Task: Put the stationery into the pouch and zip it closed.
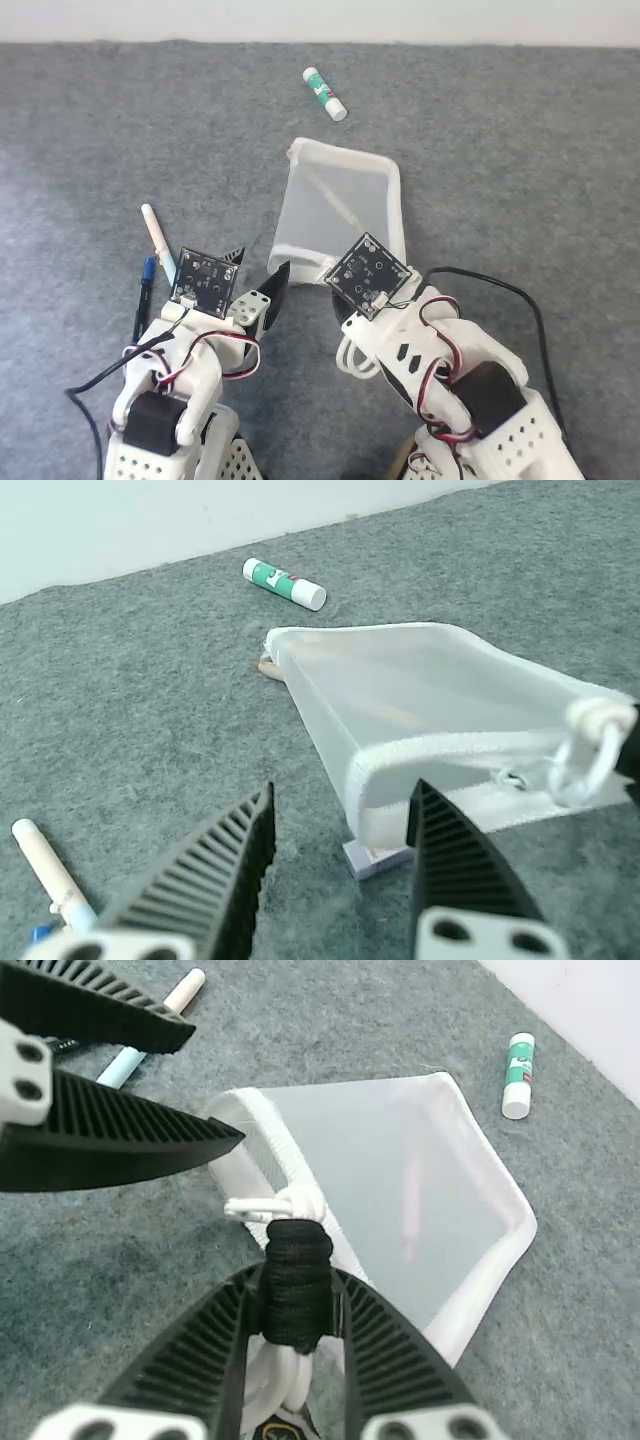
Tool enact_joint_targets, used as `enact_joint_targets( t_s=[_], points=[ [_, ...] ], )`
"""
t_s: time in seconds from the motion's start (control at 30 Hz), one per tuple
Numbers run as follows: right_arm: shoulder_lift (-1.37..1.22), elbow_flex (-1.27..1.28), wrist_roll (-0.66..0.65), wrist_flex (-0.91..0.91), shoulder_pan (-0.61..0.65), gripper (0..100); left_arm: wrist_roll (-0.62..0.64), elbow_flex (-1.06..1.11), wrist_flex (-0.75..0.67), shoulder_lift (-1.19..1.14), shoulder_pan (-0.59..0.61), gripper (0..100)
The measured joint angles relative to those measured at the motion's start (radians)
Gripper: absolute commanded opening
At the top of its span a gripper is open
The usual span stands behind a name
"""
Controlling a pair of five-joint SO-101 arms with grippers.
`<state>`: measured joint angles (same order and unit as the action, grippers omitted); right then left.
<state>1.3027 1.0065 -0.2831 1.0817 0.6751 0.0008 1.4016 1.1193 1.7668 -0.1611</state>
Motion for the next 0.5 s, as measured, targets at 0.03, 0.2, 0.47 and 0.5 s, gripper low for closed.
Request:
enact_joint_targets(
  t_s=[0.03, 0.2, 0.47, 0.5],
  points=[
    [0.0, 0.0, 0.0, 0.0, 0.0, 0.7, 0.0, 0.0, 0.0, 0.0, 0.0, 20],
    [0.0, 0.0, 0.0, 0.025, 0.044, 0.7, 0.0, 0.0, 0.0, 0.0, 0.0, 20],
    [0.161, -0.026, 0.0, 0.115, 0.084, 0.7, 0.0, 0.049, -0.04, -0.005, 0.0, 20],
    [0.18, -0.026, 0.0, 0.123, 0.087, 0.7, 0.002, 0.049, -0.04, -0.002, 0.0, 20]
  ],
)
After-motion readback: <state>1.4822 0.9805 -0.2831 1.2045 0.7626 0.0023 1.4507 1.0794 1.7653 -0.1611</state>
